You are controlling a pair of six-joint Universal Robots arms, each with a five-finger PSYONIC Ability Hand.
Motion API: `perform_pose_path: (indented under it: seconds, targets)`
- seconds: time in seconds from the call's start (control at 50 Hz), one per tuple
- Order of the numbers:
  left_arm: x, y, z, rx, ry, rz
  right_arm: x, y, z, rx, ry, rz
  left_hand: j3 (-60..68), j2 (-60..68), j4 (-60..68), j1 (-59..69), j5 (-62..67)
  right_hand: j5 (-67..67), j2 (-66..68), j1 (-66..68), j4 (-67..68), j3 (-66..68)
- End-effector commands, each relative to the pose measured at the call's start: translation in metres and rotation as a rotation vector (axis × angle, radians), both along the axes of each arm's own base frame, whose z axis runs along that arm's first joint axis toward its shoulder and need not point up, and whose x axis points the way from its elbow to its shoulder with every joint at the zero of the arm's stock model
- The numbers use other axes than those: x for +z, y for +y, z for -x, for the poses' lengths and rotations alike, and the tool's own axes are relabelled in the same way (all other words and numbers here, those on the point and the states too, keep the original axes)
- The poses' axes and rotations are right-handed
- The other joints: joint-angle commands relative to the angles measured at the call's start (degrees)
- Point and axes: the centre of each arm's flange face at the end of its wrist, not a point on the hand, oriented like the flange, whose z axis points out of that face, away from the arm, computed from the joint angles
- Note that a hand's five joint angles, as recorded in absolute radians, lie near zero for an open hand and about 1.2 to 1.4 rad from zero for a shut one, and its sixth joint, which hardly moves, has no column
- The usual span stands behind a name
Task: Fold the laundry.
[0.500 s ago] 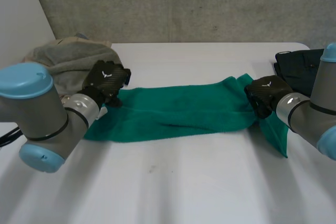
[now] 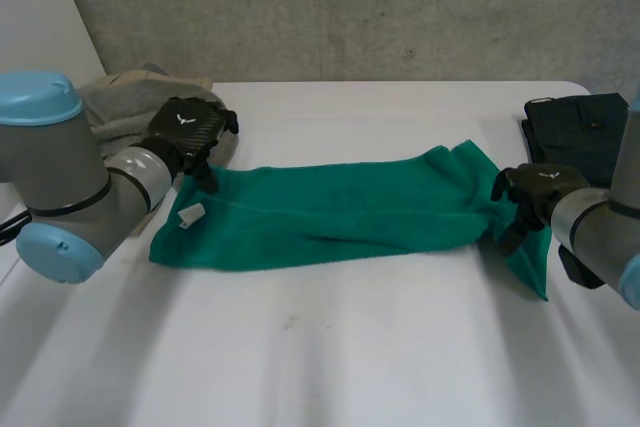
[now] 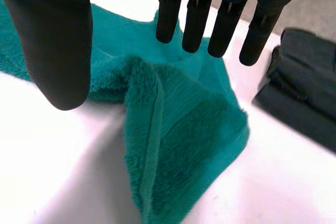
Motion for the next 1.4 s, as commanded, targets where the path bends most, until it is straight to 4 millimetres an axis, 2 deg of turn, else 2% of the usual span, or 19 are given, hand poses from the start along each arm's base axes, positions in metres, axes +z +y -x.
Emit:
perform_pose_path:
  seconds: [0.02, 0.08, 0.18, 0.26, 0.34, 0.5, 0.64, 0.72, 0.74, 0.78, 0.86, 0.94, 0.98, 1.04, 1.1, 1.16, 1.18, 1.26, 1.4]
  targets:
    - [0.000, 0.000, -0.001, 0.000, 0.012, 0.000, -0.033, -0.011, -0.006, 0.000, -0.045, -0.042, -0.8, -0.7, 0.3, -1.2, 0.5, 8.5, 6.8, 6.3, 6.6, 6.6]
    - [0.000, -0.001, 0.000, 0.001, 0.018, 0.000, -0.038, -0.016, -0.009, 0.002, -0.048, -0.042, -2.0, -1.9, -0.9, -2.4, -0.6, 52.8, 51.1, 50.6, 50.9, 50.9]
    - [-0.004, -0.005, 0.002, -0.002, 0.016, -0.002, -0.020, -0.016, -0.021, 0.054, -0.065, 0.010, -3.2, -3.1, -2.1, -3.6, -1.8, 52.9, 51.3, 50.8, 51.0, 51.1]
    - [-0.010, -0.015, 0.007, -0.006, 0.016, -0.004, 0.042, 0.012, -0.047, 0.255, -0.047, 0.175, -5.0, -4.9, -3.9, -5.4, -3.7, 52.9, 51.3, 50.8, 51.0, 51.1]
    - [-0.017, -0.024, 0.014, -0.021, 0.011, -0.013, 0.096, 0.051, -0.054, 0.443, 0.000, 0.297, -5.2, -5.1, -4.1, -5.6, -3.8, 52.9, 51.3, 50.8, 51.0, 51.1]
    - [-0.039, -0.018, 0.026, -0.073, -0.059, -0.156, 0.159, 0.096, -0.053, 0.619, -0.066, 0.462, -3.9, -3.7, -2.8, -4.3, -2.5, 52.9, 51.3, 50.8, 51.0, 51.1]
    - [-0.056, -0.005, 0.038, -0.141, -0.136, -0.211, 0.164, 0.086, -0.046, 0.571, -0.132, 0.466, 8.5, 8.7, 9.6, 8.1, 9.9, 52.9, 51.3, 50.8, 51.0, 51.1]
    - [-0.060, -0.003, 0.042, -0.160, -0.161, -0.205, 0.149, 0.061, -0.037, 0.509, -0.124, 0.423, 37.6, 37.8, 38.7, 37.2, 39.0, 52.9, 51.3, 50.8, 51.0, 51.1]
    - [-0.060, -0.002, 0.043, -0.161, -0.172, -0.199, 0.144, 0.052, -0.033, 0.487, -0.118, 0.409, 52.8, 53.0, 53.9, 52.4, 54.2, 52.9, 51.3, 50.8, 51.0, 51.1]
    - [-0.055, -0.005, 0.043, -0.151, -0.170, -0.180, 0.139, 0.045, -0.031, 0.468, -0.110, 0.398, 55.2, 55.3, 56.3, 54.8, 56.5, 52.9, 51.3, 50.8, 51.0, 51.1]
    - [-0.023, -0.022, 0.040, -0.069, -0.133, -0.054, 0.127, 0.023, -0.030, 0.414, -0.085, 0.393, 55.2, 55.3, 56.3, 54.8, 56.5, 52.9, 51.3, 50.8, 51.0, 51.1]
    - [0.041, -0.041, 0.038, 0.040, -0.011, 0.169, 0.124, -0.011, -0.030, 0.325, -0.046, 0.454, 55.2, 55.3, 56.3, 54.8, 56.5, 52.9, 51.3, 50.8, 51.0, 51.1]
    - [0.089, -0.043, 0.038, 0.075, 0.119, 0.304, 0.132, -0.031, -0.032, 0.270, -0.041, 0.530, 55.2, 55.3, 56.3, 54.8, 56.5, 52.9, 51.3, 50.8, 51.0, 51.1]
    - [0.143, -0.037, 0.040, 0.083, 0.274, 0.458, 0.148, -0.039, -0.047, 0.253, -0.047, 0.634, 55.2, 55.3, 56.3, 54.8, 56.5, 52.9, 51.3, 50.8, 51.0, 51.1]
    - [0.161, -0.026, 0.044, 0.063, 0.321, 0.492, 0.148, -0.027, -0.060, 0.296, -0.035, 0.599, 55.2, 55.3, 56.3, 54.8, 56.5, 52.9, 51.3, 50.8, 51.0, 51.1]
    - [0.146, -0.018, 0.048, 0.036, 0.276, 0.413, 0.139, -0.011, -0.067, 0.351, -0.023, 0.524, 23.2, 23.3, 24.3, 22.8, 24.6, 52.9, 51.3, 50.8, 51.0, 51.1]
    - [0.127, -0.015, 0.050, 0.018, 0.232, 0.331, 0.136, 0.000, -0.070, 0.385, -0.022, 0.487, 5.2, 5.4, 6.3, 4.8, 6.6, 52.9, 51.3, 50.8, 51.0, 51.1]
    - [0.075, -0.011, 0.050, -0.010, 0.140, 0.126, 0.146, 0.031, -0.073, 0.475, -0.052, 0.498, -14.8, -14.7, -13.7, -15.2, -13.5, 52.9, 51.3, 50.8, 51.0, 51.1]
    - [0.010, -0.006, 0.056, -0.076, 0.065, -0.107, 0.194, 0.059, -0.069, 0.523, -0.147, 0.680, -10.8, -10.6, -9.7, -11.2, -9.4, 52.9, 51.3, 50.8, 51.0, 51.1]
